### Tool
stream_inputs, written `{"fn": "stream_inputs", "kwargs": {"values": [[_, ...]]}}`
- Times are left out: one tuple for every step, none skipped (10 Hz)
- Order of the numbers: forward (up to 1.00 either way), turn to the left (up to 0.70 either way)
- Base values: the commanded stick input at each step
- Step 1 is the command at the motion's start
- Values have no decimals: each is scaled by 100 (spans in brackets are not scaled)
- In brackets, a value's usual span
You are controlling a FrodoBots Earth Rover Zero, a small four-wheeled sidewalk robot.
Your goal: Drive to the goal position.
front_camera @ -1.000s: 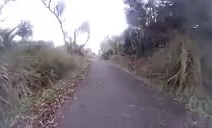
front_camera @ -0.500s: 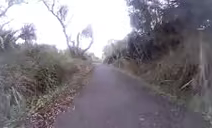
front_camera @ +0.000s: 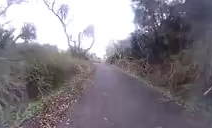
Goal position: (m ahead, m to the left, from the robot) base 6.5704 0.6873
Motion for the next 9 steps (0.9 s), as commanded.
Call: {"fn": "stream_inputs", "kwargs": {"values": [[70, -35], [70, -35], [70, -35], [70, -35], [70, -35], [70, -34], [70, -28], [70, -23], [70, -17]]}}
